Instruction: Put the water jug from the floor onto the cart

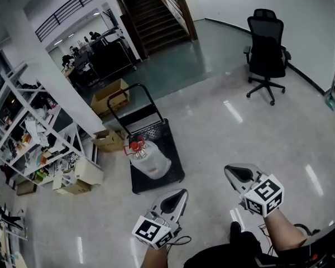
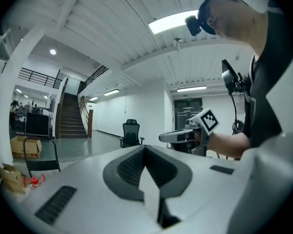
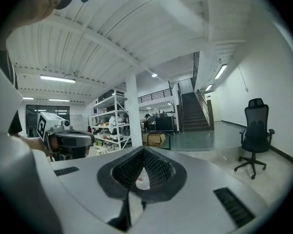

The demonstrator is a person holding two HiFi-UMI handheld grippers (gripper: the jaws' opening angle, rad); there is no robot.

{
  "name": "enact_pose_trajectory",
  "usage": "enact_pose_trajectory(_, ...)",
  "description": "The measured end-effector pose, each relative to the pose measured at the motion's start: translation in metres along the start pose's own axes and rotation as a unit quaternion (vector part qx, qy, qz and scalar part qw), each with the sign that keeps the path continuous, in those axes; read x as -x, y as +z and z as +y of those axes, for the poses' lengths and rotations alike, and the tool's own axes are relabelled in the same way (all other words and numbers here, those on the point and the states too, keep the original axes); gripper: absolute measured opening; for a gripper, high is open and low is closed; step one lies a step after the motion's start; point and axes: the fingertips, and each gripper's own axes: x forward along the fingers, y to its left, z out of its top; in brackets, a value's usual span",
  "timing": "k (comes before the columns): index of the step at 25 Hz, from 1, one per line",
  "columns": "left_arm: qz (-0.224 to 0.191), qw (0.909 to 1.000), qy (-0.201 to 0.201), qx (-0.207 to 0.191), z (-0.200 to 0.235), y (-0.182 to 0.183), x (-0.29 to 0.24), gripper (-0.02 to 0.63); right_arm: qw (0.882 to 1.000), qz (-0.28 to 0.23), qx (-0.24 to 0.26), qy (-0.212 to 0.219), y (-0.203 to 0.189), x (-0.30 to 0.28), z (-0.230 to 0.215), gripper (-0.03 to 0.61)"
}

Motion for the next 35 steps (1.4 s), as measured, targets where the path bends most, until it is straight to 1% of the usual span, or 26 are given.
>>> enact_pose_trajectory(1, -0.003, 1.0, -0.002, -0.005, -0.006, -0.006, 0.017, 0.0, 1.0, 0.001, 0.005, -0.006, -0.006, 0.008, 0.016, 0.002)
enact_pose_trajectory(4, -0.022, 0.9997, -0.006, 0.002, -0.022, -0.017, 0.075, 0.0, 1.0, 0.0, 0.009, -0.021, -0.021, 0.03, 0.071, 0.002)
enact_pose_trajectory(7, -0.03, 0.9991, -0.028, -0.007, -0.047, -0.028, 0.132, 0.0, 0.999, -0.006, 0.013, -0.039, -0.031, 0.057, 0.126, 0.002)
enact_pose_trajectory(9, -0.029, 0.9989, -0.038, 0.001, -0.061, -0.036, 0.164, 0.0, 0.999, 0.001, 0.008, -0.049, -0.036, 0.071, 0.157, 0.002)
enact_pose_trajectory(12, -0.03, 0.9984, -0.04, 0.027, -0.079, -0.04, 0.206, 0.0, 0.999, 0.013, -0.002, -0.046, -0.039, 0.09, 0.201, 0.002)
enact_pose_trajectory(15, -0.038, 0.9978, -0.047, 0.029, -0.107, -0.039, 0.236, 0.0, 0.999, 0.014, -0.002, -0.041, -0.038, 0.115, 0.234, 0.002)
enact_pose_trajectory(19, -0.035, 0.998, -0.049, 0.018, -0.152, -0.038, 0.255, 0.0, 0.999, 0.008, 0.005, -0.04, -0.042, 0.152, 0.252, 0.002)
enact_pose_trajectory(24, -0.03, 0.9985, -0.043, 0.014, -0.218, -0.035, 0.264, 0.0, 1.0, -0.011, 0.007, -0.02, -0.051, 0.215, 0.265, 0.002)
enact_pose_trajectory(28, -0.028, 0.9993, -0.019, 0.018, -0.286, -0.029, 0.258, 0.0, 1.0, -0.017, 0.007, -0.007, -0.066, 0.286, 0.259, 0.002)
enact_pose_trajectory(30, -0.026, 0.9992, -0.007, 0.031, -0.322, -0.031, 0.255, 0.0, 1.0, -0.017, 0.006, -0.003, -0.076, 0.324, 0.252, 0.002)
enact_pose_trajectory(32, -0.022, 0.9987, 0.002, 0.046, -0.356, -0.035, 0.254, 0.0, 1.0, -0.018, 0.003, -0.005, -0.087, 0.361, 0.245, 0.002)
enact_pose_trajectory(35, -0.012, 0.9986, 0.014, 0.05, -0.397, -0.036, 0.259, 0.0, 1.0, -0.022, -0.003, -0.009, -0.096, 0.405, 0.241, 0.002)
